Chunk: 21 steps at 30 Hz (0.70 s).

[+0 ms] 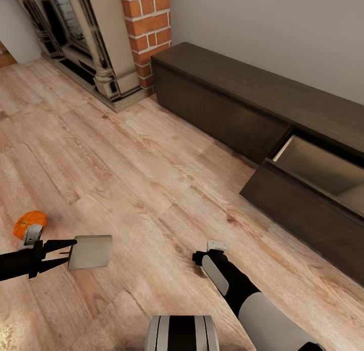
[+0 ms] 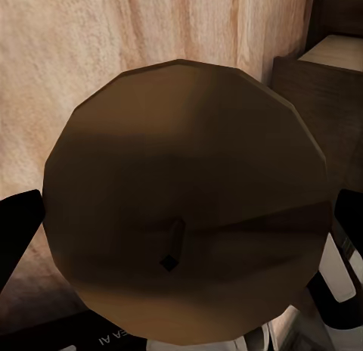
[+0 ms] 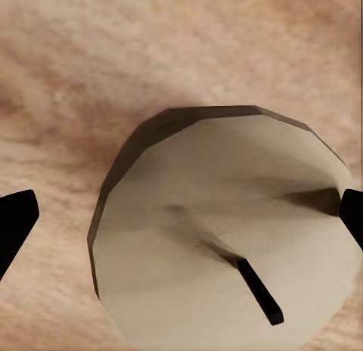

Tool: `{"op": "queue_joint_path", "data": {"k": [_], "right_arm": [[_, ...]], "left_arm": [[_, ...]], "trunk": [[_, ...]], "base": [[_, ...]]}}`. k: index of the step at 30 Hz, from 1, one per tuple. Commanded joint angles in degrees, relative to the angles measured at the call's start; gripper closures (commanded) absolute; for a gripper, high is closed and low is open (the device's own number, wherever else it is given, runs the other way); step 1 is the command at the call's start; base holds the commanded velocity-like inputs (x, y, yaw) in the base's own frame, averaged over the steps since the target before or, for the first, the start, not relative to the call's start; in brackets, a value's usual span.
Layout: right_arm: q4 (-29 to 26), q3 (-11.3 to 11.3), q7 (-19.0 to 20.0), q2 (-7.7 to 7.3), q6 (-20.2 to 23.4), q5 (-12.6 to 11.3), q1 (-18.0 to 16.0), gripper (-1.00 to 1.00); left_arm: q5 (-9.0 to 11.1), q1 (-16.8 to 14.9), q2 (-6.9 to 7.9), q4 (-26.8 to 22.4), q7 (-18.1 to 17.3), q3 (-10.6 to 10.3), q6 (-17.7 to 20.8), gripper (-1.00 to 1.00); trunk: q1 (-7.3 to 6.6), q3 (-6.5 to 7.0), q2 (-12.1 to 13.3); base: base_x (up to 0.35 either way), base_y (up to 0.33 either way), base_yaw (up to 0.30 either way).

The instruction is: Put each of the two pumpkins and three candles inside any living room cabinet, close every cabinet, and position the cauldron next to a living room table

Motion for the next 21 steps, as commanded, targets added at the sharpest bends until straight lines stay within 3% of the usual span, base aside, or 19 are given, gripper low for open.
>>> {"op": "queue_joint_path", "data": {"k": [1,21], "right_arm": [[2.0,0.3,-0.2,-0.05,-0.8,-2.0,0.0,-1.00],[2.1,0.4,-2.2,0.03,-0.2,-2.0,0.0,-1.00]], "left_arm": [[-0.2,-0.1,0.01,0.0,-0.1,0.0,0.2,1.00],[-0.2,-0.1,0.01,0.0,-0.1,0.0,0.2,1.00]], "trunk": [[0.02,-0.05,0.0],[0.02,-0.05,0.0]], "base": [[0.000,0.000,0.000],[0.000,0.000,0.000]]}}
